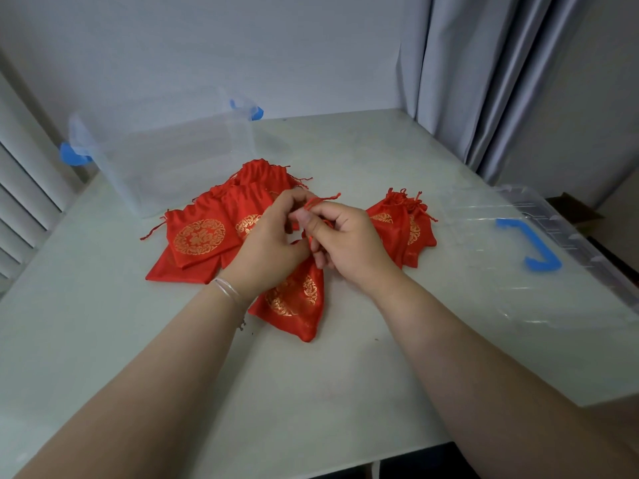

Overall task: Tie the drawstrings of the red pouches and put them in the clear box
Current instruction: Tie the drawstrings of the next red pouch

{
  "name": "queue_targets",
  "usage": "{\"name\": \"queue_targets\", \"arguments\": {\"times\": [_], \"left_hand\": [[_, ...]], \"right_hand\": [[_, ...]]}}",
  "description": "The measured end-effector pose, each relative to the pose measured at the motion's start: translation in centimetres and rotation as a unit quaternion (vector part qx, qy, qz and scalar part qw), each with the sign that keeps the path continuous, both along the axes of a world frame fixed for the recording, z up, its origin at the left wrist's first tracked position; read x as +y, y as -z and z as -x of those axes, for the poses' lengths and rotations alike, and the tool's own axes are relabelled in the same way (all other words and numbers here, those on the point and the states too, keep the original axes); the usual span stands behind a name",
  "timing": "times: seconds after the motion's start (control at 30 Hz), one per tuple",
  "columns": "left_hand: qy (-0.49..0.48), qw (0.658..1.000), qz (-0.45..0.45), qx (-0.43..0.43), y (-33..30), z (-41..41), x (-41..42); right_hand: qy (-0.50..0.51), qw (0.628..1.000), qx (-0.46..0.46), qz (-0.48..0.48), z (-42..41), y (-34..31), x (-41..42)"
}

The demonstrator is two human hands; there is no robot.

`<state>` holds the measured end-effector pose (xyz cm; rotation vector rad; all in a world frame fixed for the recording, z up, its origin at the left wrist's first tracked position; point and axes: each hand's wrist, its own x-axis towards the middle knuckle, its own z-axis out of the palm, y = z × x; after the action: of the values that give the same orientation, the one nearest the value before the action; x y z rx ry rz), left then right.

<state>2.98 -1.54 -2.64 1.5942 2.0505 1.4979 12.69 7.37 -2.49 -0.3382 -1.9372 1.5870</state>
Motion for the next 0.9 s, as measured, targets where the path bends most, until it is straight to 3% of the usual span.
{"name": "queue_targets", "arguments": {"times": [0.2,0.43,0.53,0.63,0.7,0.8,0.9], "left_hand": [[0.001,0.999,0.027,-0.033,0.1,-0.6,0.0],[0.059,0.989,0.105,-0.091,-0.7,-0.8,-0.8],[0.014,0.990,0.133,0.038,-0.2,-0.3,-0.9],[-0.045,0.975,0.094,0.194,0.2,-0.3,-0.6],[-0.075,0.968,0.057,0.233,0.3,-0.4,-0.3],[-0.111,0.982,0.031,0.152,0.4,-0.5,-0.1],[-0.122,0.990,0.064,0.030,0.1,-0.3,-0.2]], "right_hand": [[0.027,0.999,0.006,-0.044,-0.5,-0.5,0.3],[0.091,0.995,-0.017,0.032,-1.2,-1.0,1.4],[0.080,0.993,-0.019,0.089,-1.1,-1.0,1.2],[0.034,0.968,-0.002,0.249,-0.9,-0.9,0.8],[0.005,0.947,0.013,0.322,-0.9,-1.0,0.6],[-0.021,0.940,0.023,0.340,-1.0,-1.2,0.7],[-0.011,0.965,-0.003,0.261,-1.1,-1.3,0.7]]}}
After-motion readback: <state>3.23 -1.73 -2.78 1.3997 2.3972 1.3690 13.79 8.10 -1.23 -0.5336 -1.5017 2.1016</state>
